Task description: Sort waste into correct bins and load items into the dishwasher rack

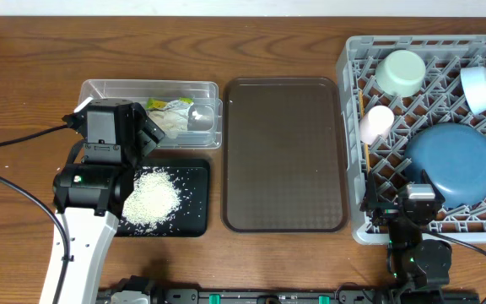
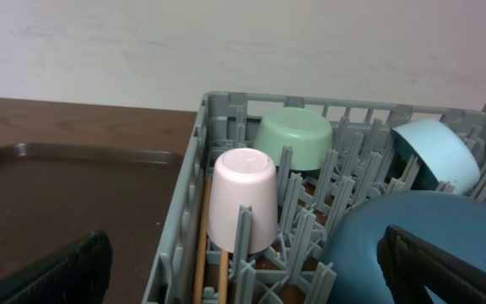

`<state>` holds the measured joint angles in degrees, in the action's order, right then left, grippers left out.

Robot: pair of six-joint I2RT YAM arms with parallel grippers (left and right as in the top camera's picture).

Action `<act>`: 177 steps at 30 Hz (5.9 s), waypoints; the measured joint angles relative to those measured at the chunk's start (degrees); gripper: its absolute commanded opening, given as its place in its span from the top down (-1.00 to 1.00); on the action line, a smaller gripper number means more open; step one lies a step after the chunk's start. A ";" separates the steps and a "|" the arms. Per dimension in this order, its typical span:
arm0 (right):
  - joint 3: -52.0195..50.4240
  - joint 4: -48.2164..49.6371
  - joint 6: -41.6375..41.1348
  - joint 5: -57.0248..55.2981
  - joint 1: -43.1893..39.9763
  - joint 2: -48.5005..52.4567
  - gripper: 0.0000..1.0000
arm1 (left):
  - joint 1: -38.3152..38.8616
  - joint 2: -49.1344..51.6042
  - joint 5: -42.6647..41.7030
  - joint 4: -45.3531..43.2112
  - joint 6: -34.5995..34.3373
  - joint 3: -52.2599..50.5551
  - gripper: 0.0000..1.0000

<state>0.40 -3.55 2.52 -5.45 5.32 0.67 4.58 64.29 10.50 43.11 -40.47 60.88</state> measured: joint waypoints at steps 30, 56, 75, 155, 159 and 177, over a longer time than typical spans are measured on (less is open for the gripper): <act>0.00 0.09 0.00 -0.46 0.00 0.00 -0.99 | 0.00 -12.28 -1.01 6.84 -2.38 -12.15 -0.90; 0.00 0.11 0.00 -0.61 0.00 0.00 -0.98 | -0.04 -35.23 -1.33 -29.29 -7.82 -52.74 -0.90; 0.00 0.11 0.00 -0.61 0.00 0.00 -0.98 | -0.04 -46.51 -1.31 -34.71 -4.48 -56.59 -0.89; 0.00 0.11 0.00 -0.61 0.00 0.02 -0.98 | -1.53 -63.67 -10.62 -34.62 44.39 -56.76 -0.90; 0.00 0.11 0.00 -0.61 0.00 0.00 -0.99 | -1.53 -63.67 -10.62 -34.62 44.39 -56.76 -0.90; 0.00 0.11 0.00 -0.61 0.00 0.00 -0.98 | -1.53 -63.67 -10.62 -34.62 44.41 -56.76 -0.90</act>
<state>0.40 -3.44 2.52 -6.07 5.32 0.67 3.05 0.62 -0.12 8.49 3.95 4.12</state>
